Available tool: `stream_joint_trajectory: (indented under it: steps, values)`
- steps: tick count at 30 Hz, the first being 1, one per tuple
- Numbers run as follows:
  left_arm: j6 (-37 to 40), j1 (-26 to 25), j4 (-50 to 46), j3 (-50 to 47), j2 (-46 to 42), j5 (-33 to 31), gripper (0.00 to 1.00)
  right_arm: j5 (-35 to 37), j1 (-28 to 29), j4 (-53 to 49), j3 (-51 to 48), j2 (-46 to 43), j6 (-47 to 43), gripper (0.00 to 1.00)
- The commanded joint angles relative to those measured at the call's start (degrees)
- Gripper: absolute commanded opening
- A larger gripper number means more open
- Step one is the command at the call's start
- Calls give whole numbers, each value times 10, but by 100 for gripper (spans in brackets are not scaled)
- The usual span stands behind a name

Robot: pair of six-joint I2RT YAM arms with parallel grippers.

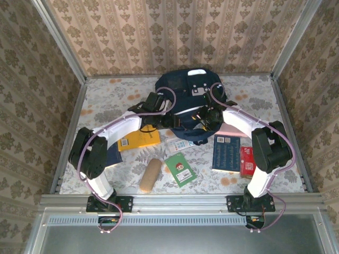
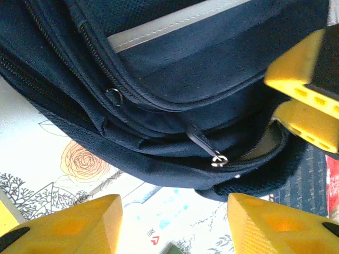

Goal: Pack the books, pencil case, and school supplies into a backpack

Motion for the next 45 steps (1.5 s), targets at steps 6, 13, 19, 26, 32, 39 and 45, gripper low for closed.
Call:
stream_joint_trajectory:
  steps: [6,13,19,26,32,39,45]
  values:
    - [-50,9,54,-23,35,12,50,7,-18,55,-9,74,45,28]
    - [-60,39,49,-45,-6,0,52,-6,-26,116,-30,45,5,0]
    - [13,47,-28,8,-27,-27,58,-88,-28,216,-37,-38,-120,0]
    - [193,33,-150,146,11,-33,60,-110,-33,215,-26,-102,-229,0]
    - [66,51,-112,154,34,43,61,-122,-35,249,-50,-112,-220,0]
    - [193,8,-132,146,23,-11,60,-145,-38,266,-54,-110,-202,0]
    - [214,24,-154,176,82,34,61,-162,-39,275,-52,-112,-190,0]
